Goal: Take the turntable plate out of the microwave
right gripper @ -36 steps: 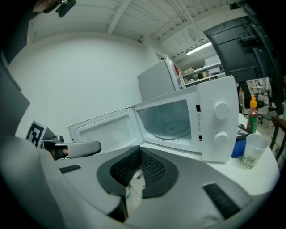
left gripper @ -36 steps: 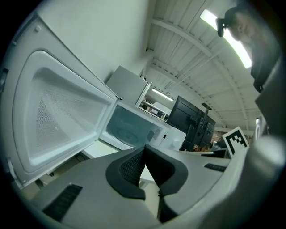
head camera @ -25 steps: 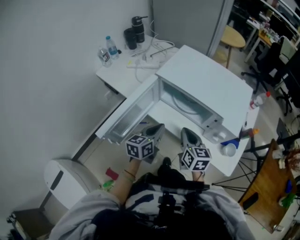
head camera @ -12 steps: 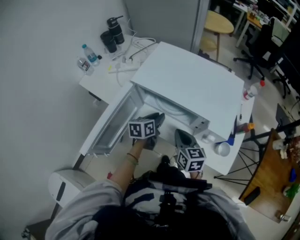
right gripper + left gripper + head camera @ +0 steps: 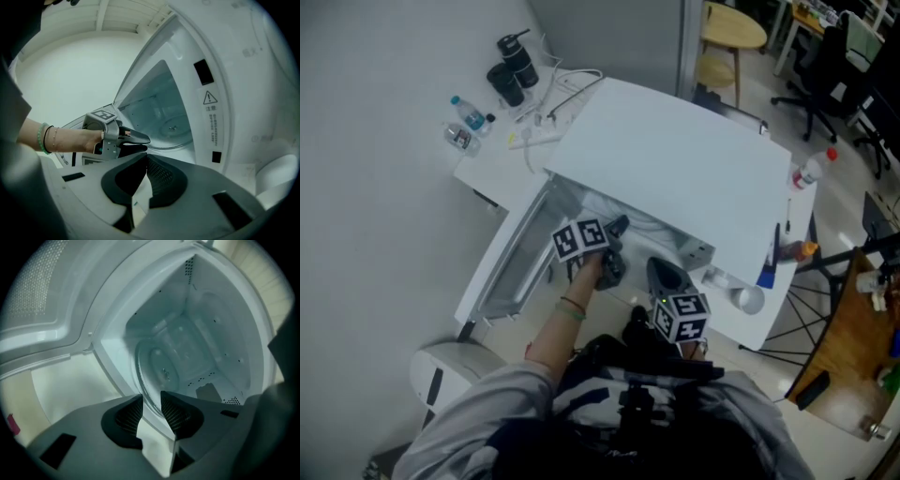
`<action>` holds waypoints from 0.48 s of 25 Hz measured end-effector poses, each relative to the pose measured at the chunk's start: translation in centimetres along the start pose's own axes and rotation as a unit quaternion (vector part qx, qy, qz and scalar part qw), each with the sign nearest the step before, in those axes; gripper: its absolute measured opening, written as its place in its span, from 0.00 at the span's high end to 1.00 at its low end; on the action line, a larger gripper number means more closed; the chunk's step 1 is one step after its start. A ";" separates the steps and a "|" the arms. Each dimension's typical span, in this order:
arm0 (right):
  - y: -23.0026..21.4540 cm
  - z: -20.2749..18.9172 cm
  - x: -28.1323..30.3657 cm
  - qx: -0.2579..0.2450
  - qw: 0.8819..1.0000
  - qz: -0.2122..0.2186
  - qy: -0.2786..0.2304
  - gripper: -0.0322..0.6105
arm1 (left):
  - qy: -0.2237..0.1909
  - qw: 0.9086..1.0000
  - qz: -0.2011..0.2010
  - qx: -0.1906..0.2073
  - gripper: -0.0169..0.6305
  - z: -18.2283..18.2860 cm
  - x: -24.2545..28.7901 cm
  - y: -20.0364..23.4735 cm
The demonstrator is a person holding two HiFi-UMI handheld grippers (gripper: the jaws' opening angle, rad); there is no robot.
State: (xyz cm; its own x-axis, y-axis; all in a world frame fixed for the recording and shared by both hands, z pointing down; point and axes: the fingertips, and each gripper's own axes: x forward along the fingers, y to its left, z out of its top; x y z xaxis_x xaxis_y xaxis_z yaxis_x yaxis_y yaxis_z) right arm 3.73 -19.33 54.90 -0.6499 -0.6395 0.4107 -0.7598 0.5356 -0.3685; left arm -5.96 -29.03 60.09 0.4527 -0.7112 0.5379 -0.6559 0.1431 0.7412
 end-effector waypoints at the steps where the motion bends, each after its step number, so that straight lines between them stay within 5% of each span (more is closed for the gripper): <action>1: 0.1 -0.1 0.1 0.002 1.000 0.004 0.000 0.94 | 0.003 1.000 0.010 -0.006 0.78 0.0 0.0 0.3; 7: 0.3 -0.2 -0.1 0.016 1.000 -0.001 -0.007 0.94 | 0.005 0.999 0.051 0.009 0.87 0.0 0.0 1.0; 9: 0.2 0.1 -0.4 0.014 1.000 -0.013 -0.014 0.94 | -0.005 1.000 0.022 -0.002 0.89 0.0 -0.1 0.5; 12: 0.2 0.4 -1.0 0.019 0.999 -0.036 -0.023 0.94 | -0.022 0.997 -0.033 -0.074 0.95 -0.3 -0.8 0.1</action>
State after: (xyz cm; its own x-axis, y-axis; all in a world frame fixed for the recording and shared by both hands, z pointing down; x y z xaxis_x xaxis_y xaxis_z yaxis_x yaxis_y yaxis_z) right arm 4.23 -18.81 54.13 -0.5919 -0.7004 0.3988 -0.8026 0.4669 -0.3712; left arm -6.21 -28.28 59.87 0.4635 -0.7508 0.4705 -0.5284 0.1920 0.8270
